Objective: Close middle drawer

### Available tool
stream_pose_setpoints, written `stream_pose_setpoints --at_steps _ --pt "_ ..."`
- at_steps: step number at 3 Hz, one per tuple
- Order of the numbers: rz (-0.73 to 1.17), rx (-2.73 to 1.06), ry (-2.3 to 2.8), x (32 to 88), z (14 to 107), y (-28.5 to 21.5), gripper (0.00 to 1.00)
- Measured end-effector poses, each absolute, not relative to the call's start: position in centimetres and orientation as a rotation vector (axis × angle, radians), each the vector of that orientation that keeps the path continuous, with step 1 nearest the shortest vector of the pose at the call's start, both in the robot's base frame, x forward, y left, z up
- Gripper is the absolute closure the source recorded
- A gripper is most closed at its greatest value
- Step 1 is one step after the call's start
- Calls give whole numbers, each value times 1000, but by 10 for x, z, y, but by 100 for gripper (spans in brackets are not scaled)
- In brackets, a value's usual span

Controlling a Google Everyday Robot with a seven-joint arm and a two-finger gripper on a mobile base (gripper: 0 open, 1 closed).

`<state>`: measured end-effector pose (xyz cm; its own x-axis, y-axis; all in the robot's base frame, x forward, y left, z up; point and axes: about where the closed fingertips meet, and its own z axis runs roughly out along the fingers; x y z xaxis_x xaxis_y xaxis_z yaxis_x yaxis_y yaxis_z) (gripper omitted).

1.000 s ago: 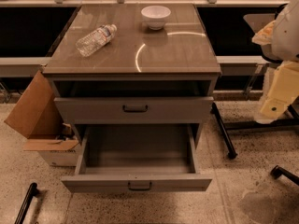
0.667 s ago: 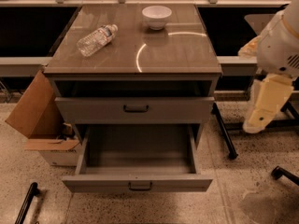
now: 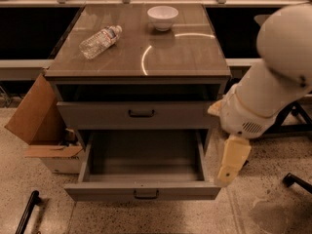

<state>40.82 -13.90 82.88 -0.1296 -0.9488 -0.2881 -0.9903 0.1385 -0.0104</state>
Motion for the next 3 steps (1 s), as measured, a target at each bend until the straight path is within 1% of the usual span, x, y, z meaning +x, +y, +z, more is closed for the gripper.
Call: stream_pose_setpoints --at_steps 1,2,3 --pt "420 -1947 2212 377 756 -107 0" --pt "418 -1946 2211 378 757 -107 0" --pt "436 -1924 2271 379 723 -110 0"
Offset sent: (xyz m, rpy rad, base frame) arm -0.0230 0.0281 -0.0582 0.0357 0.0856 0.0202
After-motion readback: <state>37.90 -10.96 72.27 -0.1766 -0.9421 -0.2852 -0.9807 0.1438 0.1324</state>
